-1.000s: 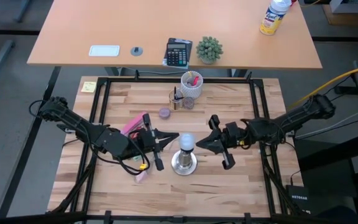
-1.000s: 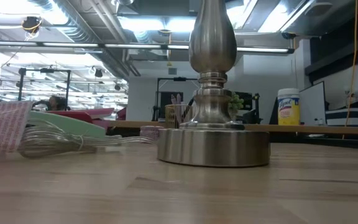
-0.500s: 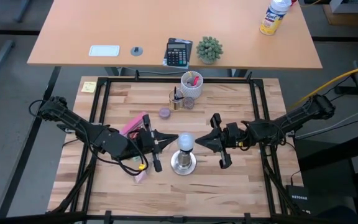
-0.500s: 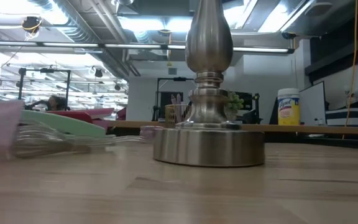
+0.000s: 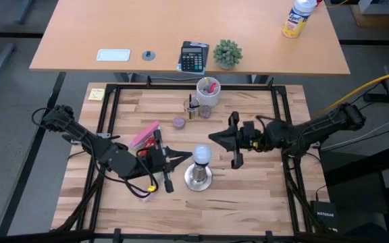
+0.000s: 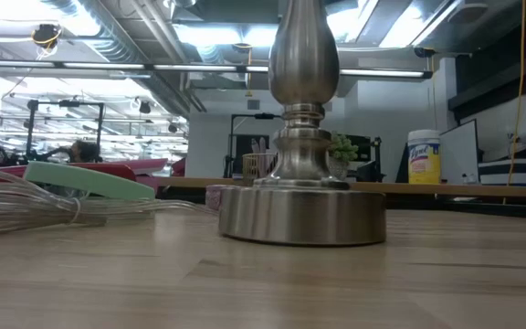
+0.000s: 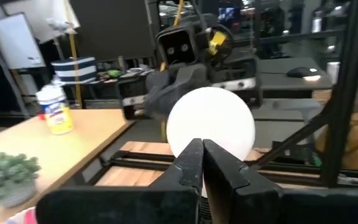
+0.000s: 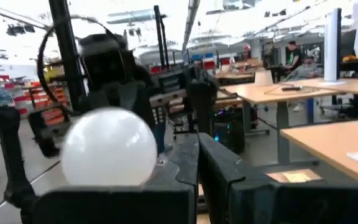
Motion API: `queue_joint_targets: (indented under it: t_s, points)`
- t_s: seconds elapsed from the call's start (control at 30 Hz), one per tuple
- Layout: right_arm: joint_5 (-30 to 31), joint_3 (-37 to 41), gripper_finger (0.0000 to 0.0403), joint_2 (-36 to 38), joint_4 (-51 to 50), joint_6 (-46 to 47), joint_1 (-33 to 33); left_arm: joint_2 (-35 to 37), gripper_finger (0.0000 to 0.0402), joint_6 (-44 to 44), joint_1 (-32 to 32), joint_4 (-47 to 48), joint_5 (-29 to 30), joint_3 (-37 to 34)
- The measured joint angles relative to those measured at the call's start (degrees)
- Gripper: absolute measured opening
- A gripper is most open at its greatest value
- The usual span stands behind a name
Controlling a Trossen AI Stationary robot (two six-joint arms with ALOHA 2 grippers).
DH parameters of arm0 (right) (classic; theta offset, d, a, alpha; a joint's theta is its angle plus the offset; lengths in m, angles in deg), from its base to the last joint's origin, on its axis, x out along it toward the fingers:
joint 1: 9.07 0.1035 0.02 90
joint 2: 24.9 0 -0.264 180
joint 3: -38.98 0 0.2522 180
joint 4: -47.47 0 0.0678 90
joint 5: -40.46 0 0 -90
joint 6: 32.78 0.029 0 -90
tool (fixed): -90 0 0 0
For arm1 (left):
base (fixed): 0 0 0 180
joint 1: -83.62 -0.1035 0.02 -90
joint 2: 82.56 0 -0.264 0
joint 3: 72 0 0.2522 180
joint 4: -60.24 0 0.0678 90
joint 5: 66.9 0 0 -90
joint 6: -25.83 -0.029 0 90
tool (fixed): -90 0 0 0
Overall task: Screw lightbulb
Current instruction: Remove the lightbulb from the lamp
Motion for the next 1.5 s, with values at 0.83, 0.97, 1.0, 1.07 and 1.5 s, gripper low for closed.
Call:
queue_joint_targets:
  t_s: [0.83,0.97,1.0,1.07,1.5]
  points:
    - [-1.48,0.00,0.0014,-1.36,2.32,0.21,8.43,0.04,0.0003,-1.25,-1.49,-1.36,4.24,0.00]
    - [-1.21,0.00,0.0014,-3.75,5.55,0.23,8.38,0.04,0.0003,-1.05,-1.49,-1.29,4.24,0.00]
    - [-0.55,0.00,0.0014,-4.20,6.09,0.20,8.38,0.04,0.0003,-0.97,-1.49,-1.29,4.24,0.00]
    - [0.96,0.00,0.0014,-4.67,6.69,0.20,8.38,0.04,0.0003,-0.93,-1.49,-1.26,4.23,0.00]
    - [6.09,0.00,0.0014,-4.71,6.95,-1.20,7.96,0.04,0.0003,0.58,-0.38,-1.05,3.20,0.00]
